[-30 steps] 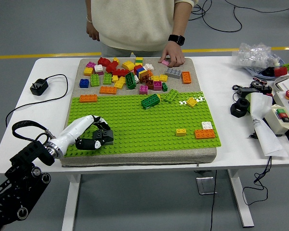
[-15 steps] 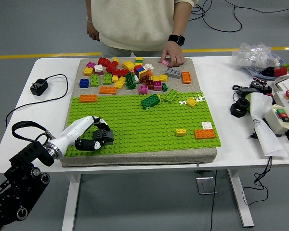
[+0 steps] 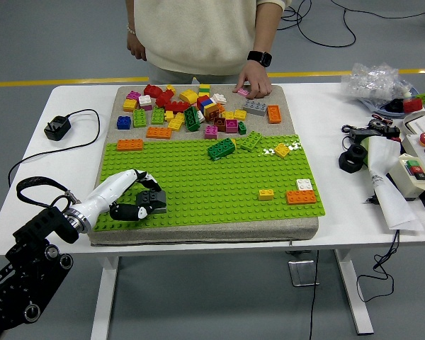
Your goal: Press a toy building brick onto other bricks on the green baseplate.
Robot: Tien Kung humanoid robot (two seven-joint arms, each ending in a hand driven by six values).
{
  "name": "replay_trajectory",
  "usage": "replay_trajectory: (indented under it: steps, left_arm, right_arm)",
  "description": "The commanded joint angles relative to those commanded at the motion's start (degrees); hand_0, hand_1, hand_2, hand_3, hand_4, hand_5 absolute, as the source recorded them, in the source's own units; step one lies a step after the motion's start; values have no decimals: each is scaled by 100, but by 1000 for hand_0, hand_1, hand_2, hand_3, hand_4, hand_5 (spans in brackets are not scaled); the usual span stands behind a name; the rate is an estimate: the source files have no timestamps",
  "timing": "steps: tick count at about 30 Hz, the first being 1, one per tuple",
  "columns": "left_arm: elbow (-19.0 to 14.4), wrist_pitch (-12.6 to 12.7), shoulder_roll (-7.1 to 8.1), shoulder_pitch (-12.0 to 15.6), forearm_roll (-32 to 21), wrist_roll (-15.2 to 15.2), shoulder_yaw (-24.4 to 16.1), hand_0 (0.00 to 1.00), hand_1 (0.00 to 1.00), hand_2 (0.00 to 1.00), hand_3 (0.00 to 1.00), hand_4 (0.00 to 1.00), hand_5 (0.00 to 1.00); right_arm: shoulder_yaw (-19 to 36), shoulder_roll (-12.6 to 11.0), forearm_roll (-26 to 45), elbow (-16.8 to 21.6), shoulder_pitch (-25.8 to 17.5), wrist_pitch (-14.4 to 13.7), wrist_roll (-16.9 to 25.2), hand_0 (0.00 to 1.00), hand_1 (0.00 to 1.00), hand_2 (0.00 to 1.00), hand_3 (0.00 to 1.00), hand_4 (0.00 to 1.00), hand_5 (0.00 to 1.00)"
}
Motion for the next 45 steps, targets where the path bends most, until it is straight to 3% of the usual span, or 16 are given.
replay_trajectory:
  steps: [45]
  left_arm:
    - [28, -121, -4, -23, 37, -43, -59, 871, 733, 574, 666, 690, 2]
  right_arm:
    - [-15, 6, 46, 0, 0, -15, -7, 785, 711, 757, 767, 998, 691]
